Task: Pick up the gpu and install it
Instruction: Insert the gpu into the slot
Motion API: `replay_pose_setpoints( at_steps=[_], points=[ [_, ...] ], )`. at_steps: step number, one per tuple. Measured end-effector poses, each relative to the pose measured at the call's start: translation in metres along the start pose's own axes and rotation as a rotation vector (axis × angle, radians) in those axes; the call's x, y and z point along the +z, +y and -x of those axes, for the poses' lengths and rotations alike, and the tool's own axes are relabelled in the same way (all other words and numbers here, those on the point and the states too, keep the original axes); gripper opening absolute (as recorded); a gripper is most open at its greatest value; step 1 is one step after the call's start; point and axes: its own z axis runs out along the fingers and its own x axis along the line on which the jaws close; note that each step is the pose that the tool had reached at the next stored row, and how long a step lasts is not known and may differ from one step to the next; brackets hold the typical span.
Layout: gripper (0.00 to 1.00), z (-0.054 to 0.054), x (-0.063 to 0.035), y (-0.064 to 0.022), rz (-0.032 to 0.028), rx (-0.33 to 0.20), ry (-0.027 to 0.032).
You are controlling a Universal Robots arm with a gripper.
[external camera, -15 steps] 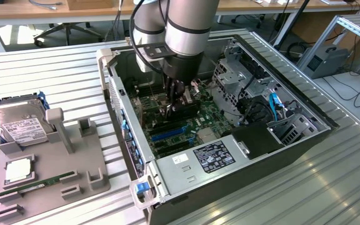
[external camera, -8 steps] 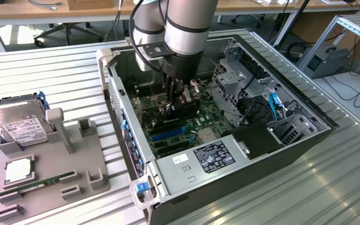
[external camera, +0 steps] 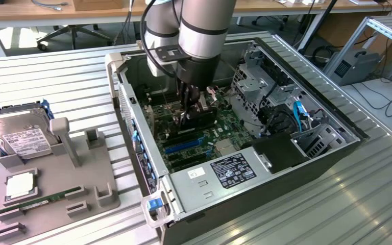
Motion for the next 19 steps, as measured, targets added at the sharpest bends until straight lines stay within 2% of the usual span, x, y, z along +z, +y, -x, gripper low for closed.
replay_pose_setpoints(
  at_steps=[19],
  points=[
    [0.27, 0.0051, -0.0001, 0.0001, 0.0000, 0.000, 0.0000]
  ],
)
